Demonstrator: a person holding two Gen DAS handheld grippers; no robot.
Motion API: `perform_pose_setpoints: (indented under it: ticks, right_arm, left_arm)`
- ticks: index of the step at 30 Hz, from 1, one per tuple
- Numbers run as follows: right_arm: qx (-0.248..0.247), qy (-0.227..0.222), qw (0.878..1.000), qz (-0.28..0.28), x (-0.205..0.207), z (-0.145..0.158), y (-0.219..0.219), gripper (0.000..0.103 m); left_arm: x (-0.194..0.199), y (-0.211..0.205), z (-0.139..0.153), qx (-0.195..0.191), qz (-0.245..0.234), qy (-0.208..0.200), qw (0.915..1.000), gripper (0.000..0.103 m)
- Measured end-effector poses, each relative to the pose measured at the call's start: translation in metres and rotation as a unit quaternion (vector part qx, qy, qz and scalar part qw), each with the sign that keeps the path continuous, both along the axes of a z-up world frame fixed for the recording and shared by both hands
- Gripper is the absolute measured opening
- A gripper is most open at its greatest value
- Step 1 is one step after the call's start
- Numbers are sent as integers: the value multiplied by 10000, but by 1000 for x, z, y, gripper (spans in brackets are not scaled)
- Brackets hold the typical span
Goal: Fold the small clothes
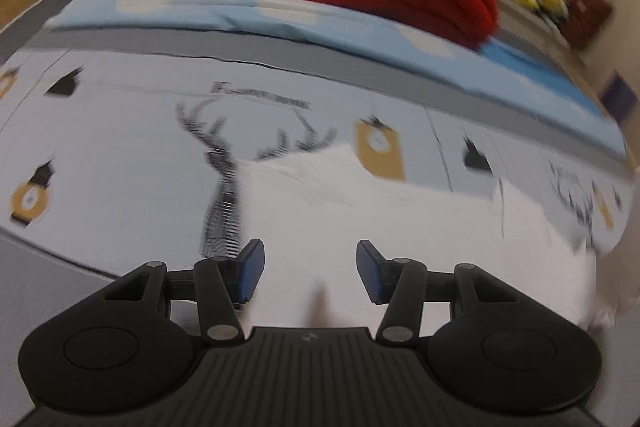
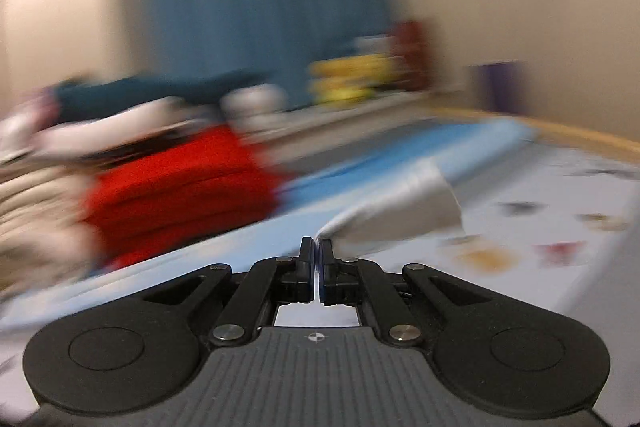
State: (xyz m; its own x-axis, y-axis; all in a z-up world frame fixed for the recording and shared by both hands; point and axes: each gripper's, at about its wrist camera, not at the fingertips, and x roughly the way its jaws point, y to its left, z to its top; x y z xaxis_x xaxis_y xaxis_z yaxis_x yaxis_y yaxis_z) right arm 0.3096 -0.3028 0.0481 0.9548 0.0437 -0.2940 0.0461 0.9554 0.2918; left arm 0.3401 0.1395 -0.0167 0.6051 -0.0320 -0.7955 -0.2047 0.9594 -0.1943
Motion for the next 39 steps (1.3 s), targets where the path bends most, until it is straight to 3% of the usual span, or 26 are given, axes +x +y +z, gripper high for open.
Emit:
perform_pose_setpoints:
  ticks: [2, 4, 6, 7, 11, 16, 18, 23, 32, 33, 35, 39]
  right_arm:
    - [326, 303, 9938, 1023, -7, -9, 60, 2]
    - [611, 1113, 9692, 2109, -6, -33, 109, 3]
    - [525, 2065, 9422, 2586, -10, -58, 144, 3]
    - [479, 2318, 9351, 2637, -13, -63, 151, 3]
    - [625, 2786, 9343, 2134, -16, -57, 139, 4]
    - [1232, 2740, 9487, 981, -3, -60, 89, 7]
    - [1310, 2882, 9470, 551, 5, -68, 72, 11]
    - [1359, 2868, 9474, 413, 25, -69, 55, 11]
    - [1485, 2344, 9596, -456, 43, -58, -7, 11]
    - [1527, 2295, 9595, -577, 43, -58, -15, 11]
    - [1601, 2198, 9589, -812, 42, -56, -26, 11]
    - [1685, 2117, 9570, -1046, 38, -56, -38, 11]
  left_arm:
    - [-1, 15, 4, -232, 283, -46, 9993, 49]
    - [-2, 27, 6, -392, 444, -61, 9982, 44]
    - [-4, 36, 7, -499, 548, -61, 9972, 40]
    - [-4, 40, 6, -560, 592, -46, 9967, 39]
    - [-5, 45, 1, -819, 583, 30, 9949, 30]
    - [1, 32, -16, -1103, 353, 235, 9930, 30]
    - [4, 23, -26, -1226, 235, 352, 9916, 30]
    - [14, -1, -50, -1348, -35, 655, 9887, 30]
    - [21, -30, -76, -1138, -242, 975, 9884, 30]
    - [21, -34, -76, -1057, -321, 967, 9892, 27]
    - [20, -39, -76, -797, -409, 965, 9913, 8]
    - [8, -33, -45, -746, -297, 489, 9956, 5]
